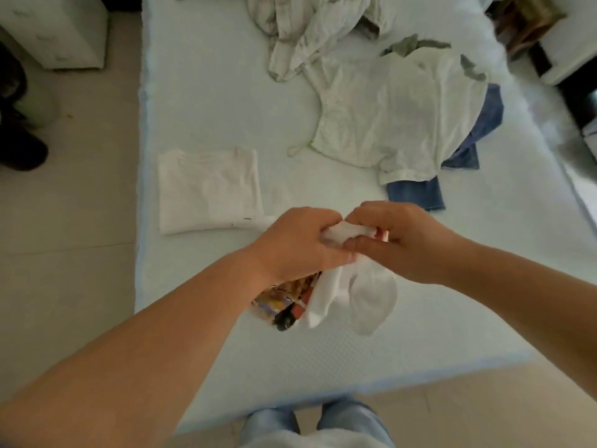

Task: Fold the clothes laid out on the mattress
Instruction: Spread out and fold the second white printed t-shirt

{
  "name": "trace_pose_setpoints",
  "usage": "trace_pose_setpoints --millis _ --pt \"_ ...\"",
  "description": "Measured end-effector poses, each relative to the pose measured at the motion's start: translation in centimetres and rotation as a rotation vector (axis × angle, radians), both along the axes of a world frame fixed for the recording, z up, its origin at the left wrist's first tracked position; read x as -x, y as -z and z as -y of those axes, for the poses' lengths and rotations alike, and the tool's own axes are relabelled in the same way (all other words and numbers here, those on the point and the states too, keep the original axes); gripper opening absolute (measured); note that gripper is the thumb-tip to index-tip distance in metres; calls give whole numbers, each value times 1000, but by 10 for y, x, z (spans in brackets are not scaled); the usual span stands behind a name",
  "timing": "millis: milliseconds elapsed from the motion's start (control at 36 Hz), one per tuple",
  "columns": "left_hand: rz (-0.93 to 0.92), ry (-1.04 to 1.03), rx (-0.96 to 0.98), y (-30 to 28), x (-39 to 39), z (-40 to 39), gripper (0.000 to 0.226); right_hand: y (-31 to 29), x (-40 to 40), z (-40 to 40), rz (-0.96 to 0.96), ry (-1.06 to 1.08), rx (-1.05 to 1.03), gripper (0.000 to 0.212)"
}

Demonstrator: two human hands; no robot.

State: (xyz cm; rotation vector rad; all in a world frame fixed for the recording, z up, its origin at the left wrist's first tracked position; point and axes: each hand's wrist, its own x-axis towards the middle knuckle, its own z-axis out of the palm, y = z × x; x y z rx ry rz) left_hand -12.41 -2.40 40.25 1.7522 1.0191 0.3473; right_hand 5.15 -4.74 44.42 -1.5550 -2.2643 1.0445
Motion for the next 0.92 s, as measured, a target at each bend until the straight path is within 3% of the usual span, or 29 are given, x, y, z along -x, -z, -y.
trace_pose_setpoints --millis 83,167,306,417,472,583,667,750,833,917 --pt "8 -8 83 -15 10 13 35 -32 -12 16 -24 3 32 9" --pt "-120 62 111 -24 20 25 37 -54 -27 31 -37 55 66 15" --pt "-467 340 -177 -17 38 35 31 -77 -51 49 -8 158 128 16" --pt "-627 269 -315 -20 42 29 39 -76 -72 58 302 204 64 27" --pt "-589 201 -350 -29 35 28 44 -71 -85 60 482 217 10 25" --pt "-415 66 -298 -52 12 30 52 -65 -121 60 611 275 -43 34" --pt "-476 76 -280 -64 -9 28 51 -56 -151 58 728 292 -75 35" --pt "-578 61 -331 -70 -31 24 41 -48 -181 57 872 146 -129 20" --pt "-568 -18 -366 -77 -51 24 38 -42 -215 54 1026 -48 -113 41" --pt "-522 -107 -368 -87 -72 28 23 -38 -249 55 1003 -100 -93 47"
